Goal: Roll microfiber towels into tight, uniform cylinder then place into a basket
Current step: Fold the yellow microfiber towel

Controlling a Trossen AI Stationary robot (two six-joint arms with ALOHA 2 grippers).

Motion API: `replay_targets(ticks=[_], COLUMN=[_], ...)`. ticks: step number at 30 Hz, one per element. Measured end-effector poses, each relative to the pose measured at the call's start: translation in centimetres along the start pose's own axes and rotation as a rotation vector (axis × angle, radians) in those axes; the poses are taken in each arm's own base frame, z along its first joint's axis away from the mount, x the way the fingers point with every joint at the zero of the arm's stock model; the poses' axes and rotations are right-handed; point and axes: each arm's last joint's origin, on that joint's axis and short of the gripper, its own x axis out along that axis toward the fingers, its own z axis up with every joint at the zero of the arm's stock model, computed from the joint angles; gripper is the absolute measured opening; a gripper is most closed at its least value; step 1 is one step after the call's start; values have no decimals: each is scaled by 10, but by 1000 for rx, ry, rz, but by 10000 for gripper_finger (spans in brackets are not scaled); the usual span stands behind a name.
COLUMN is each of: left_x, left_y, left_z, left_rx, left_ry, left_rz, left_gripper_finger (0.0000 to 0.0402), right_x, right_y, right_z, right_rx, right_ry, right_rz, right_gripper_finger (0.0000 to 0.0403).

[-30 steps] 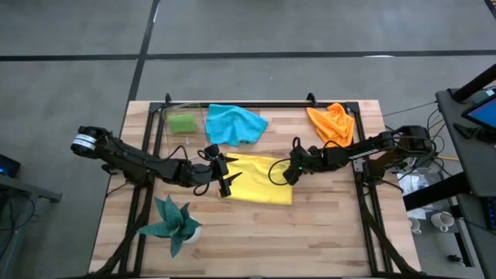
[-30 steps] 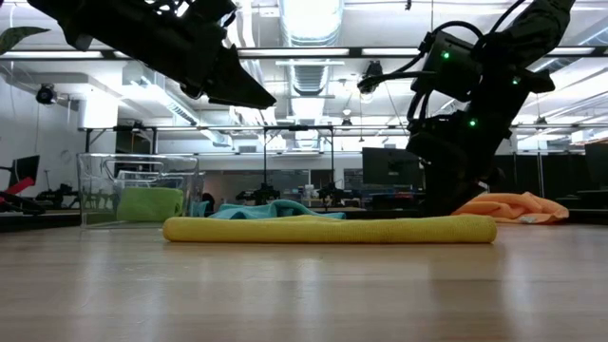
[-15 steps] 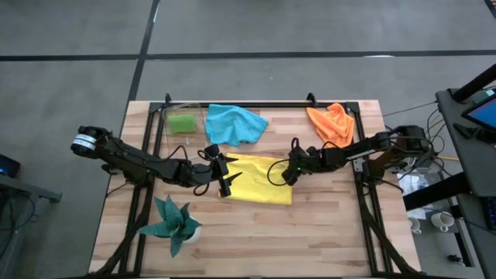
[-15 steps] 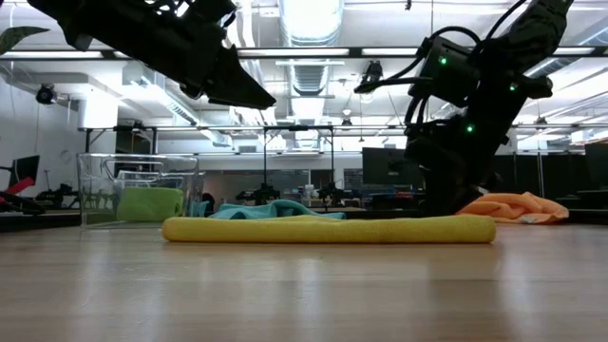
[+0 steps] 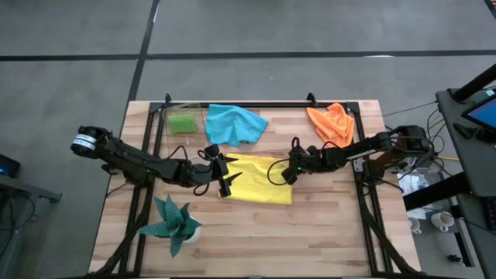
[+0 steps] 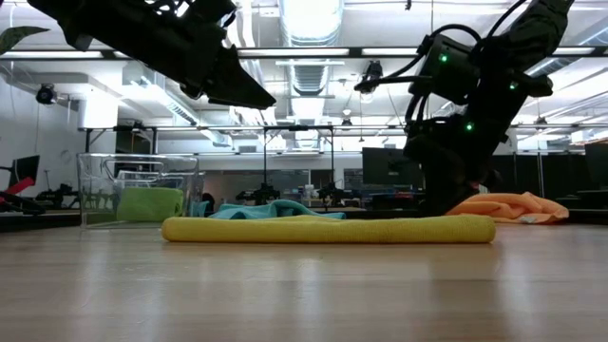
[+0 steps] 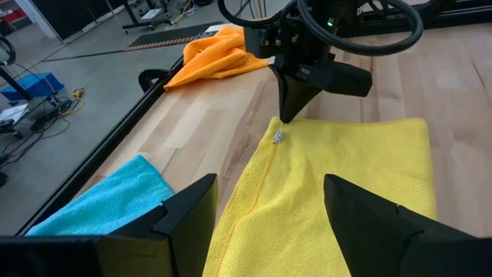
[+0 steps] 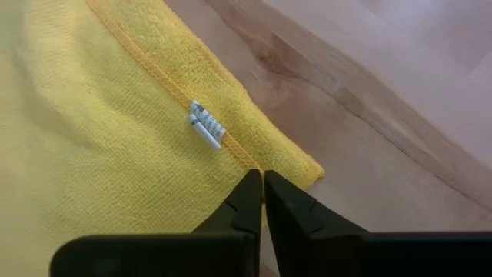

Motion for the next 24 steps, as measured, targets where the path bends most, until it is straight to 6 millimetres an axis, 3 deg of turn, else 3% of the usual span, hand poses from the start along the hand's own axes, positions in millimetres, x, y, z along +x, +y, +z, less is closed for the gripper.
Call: replay_targets(ticks=[16, 24], left_x=[0, 0], left_y=[0, 0], left_z=[-1, -2], left_rx=[2, 3], left_ry=[3, 5], left_rz=[0, 0], left_gripper_finger=[222, 222], right_x=[-14, -15], right_y=[5, -2], right_z=[13, 10], right_rx=[-50, -38], right_ry=[-48, -67], right_rz=[39, -81], right_gripper_finger=[9, 9])
